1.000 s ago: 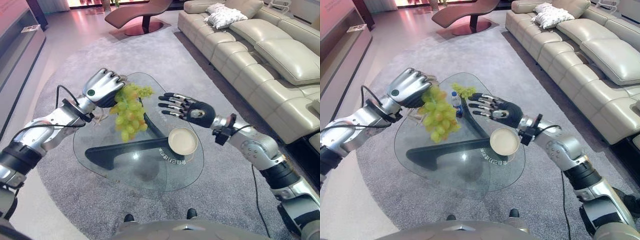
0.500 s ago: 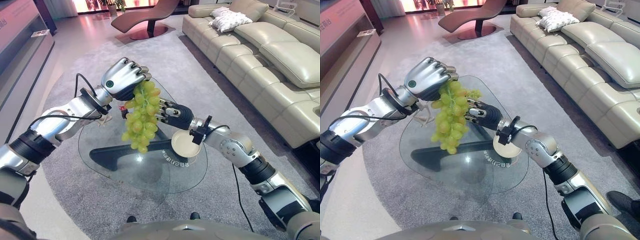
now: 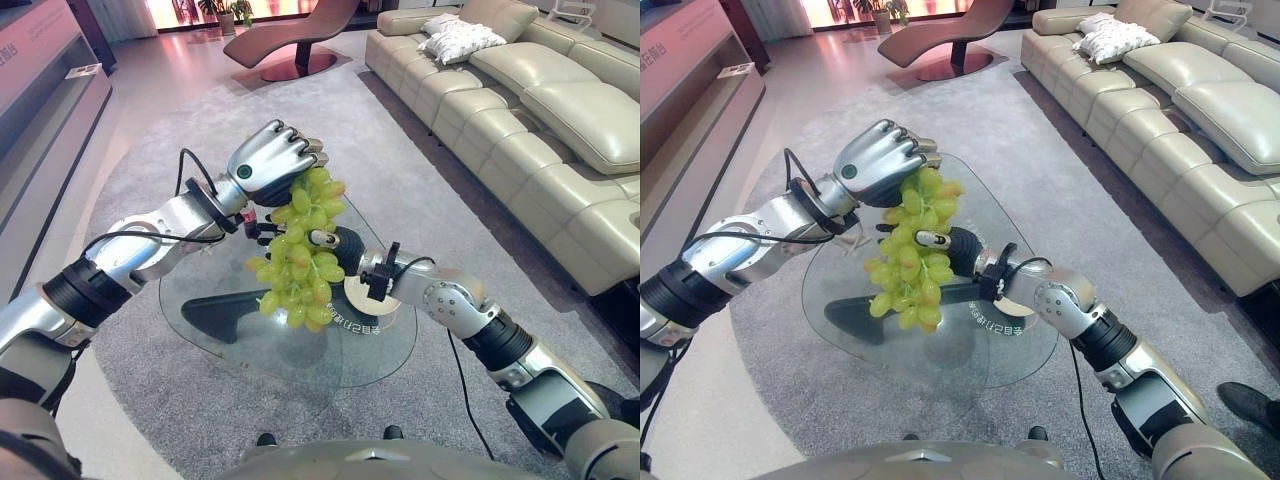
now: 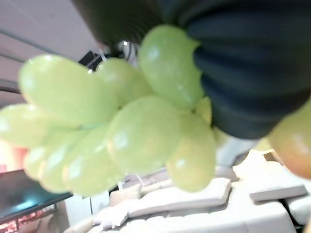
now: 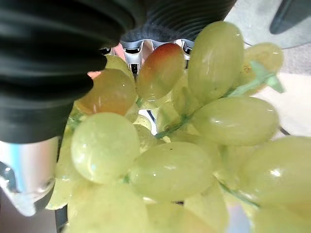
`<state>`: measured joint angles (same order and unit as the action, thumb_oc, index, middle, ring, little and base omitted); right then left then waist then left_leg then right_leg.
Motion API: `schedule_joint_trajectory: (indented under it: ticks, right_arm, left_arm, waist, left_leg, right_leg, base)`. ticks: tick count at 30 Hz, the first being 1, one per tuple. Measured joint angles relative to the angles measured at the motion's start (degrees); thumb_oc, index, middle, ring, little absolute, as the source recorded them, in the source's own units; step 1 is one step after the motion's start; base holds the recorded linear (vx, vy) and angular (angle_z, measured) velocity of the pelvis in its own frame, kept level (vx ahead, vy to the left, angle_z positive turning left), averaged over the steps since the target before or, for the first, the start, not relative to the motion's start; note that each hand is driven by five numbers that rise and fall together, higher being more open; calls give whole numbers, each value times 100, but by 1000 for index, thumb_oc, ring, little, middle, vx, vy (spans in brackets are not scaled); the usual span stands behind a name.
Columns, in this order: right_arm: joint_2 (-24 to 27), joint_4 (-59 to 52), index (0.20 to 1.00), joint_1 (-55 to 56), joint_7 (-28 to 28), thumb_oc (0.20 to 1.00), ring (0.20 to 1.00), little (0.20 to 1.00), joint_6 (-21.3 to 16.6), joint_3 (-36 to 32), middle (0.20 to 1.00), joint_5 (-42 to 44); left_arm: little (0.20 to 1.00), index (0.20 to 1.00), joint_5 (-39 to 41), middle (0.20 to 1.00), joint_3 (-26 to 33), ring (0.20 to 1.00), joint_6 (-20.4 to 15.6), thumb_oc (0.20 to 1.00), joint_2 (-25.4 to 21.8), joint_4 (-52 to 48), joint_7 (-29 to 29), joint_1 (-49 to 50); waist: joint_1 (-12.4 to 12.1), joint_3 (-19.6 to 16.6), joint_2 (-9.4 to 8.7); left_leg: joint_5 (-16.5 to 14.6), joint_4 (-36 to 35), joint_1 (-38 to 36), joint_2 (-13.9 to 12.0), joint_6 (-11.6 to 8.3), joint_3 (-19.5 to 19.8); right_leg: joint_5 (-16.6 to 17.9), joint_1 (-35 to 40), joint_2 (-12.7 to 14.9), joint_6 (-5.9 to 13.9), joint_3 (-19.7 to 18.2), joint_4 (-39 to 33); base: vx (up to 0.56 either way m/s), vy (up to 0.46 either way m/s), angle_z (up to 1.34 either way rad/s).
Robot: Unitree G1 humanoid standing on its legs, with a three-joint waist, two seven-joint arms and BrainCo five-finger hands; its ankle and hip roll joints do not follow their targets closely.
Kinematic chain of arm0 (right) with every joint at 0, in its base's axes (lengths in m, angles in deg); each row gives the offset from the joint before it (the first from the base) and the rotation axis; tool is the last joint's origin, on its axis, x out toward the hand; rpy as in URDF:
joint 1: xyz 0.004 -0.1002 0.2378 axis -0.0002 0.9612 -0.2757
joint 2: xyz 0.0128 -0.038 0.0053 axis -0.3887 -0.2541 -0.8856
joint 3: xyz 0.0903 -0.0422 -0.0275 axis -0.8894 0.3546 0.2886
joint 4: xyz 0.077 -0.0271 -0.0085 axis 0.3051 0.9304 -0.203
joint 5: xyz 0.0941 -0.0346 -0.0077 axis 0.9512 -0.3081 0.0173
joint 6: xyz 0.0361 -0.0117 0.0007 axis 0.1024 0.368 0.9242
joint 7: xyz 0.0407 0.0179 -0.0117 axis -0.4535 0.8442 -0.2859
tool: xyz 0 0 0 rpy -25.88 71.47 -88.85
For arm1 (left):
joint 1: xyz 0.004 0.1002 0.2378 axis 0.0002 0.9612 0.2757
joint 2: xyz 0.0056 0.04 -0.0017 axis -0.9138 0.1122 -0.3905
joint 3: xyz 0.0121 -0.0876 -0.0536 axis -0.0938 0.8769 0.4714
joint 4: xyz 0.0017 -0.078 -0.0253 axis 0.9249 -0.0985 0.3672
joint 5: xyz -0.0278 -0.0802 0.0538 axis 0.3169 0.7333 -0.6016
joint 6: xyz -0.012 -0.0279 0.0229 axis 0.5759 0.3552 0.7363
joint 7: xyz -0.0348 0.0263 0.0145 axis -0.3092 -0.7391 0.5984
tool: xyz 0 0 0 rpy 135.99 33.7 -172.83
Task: Pick up fruits into the plate
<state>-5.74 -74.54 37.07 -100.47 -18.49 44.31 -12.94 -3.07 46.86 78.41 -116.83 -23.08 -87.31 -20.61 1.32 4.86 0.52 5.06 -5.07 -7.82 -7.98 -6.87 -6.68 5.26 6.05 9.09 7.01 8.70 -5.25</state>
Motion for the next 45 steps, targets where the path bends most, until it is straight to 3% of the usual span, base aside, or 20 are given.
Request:
schedule_joint_trajectory:
  ticks: [5,6,7,32,33,34,45]
  right_arm:
    - [-44,0,1000,-4,83,1000,1000,1000,92,202,1000,63]
    - [-51,0,853,-7,103,853,853,853,92,212,853,68]
    - [-70,0,200,-7,117,200,200,200,91,218,200,119]
    - [-215,-41,200,133,572,200,200,200,-248,201,200,221]
    - [-208,-41,200,216,602,200,200,200,-257,198,200,218]
    - [-213,-42,200,329,599,200,200,200,-266,149,200,217]
    - [-68,240,200,1116,707,200,200,200,-396,-389,200,103]
  left_arm:
    - [200,200,-4,200,-293,200,168,200,0,16,95,-304]
    - [200,200,-4,200,-354,200,200,200,0,19,95,-356]
    - [200,200,-4,200,-392,200,204,200,2,22,95,-366]
    - [200,200,-93,200,-526,200,328,200,214,435,140,-228]
    - [520,520,-92,520,-523,520,320,520,249,514,117,-128]
    - [1000,1000,-64,1000,-477,1000,299,1000,252,557,66,6]
    - [1000,1000,377,1000,-35,1000,200,1000,535,1312,442,1148]
  waist:
    - [2,0,0]
    - [5,0,0]
    - [6,-3,4]
    - [39,-6,10]
    - [44,-6,10]
    - [48,-6,12]
    - [13,20,55]
  left_leg:
    - [0,0,-1,0,0,-26]
    - [0,0,-7,0,0,-28]
    - [0,0,-13,0,0,-32]
    - [-11,-1,-46,-1,-1,-113]
    - [-11,0,-45,-1,0,-115]
    - [-16,-2,-42,-2,0,-123]
    - [-3,-1,186,0,10,-42]
  right_leg:
    - [0,-18,1,1,-12,0]
    - [0,-16,0,1,-14,0]
    - [0,-13,0,1,-17,0]
    - [1,-41,-2,1,-94,1]
    - [2,-52,-2,2,-96,2]
    - [1,-54,-2,1,-104,0]
    - [4,-228,-3,0,-41,0]
  base:
    - [1,-1,-2]
    - [0,0,0]
    - [0,0,0]
    - [11,1,-1]
    - [0,0,0]
    - [0,0,0]
    - [-20,1,3]
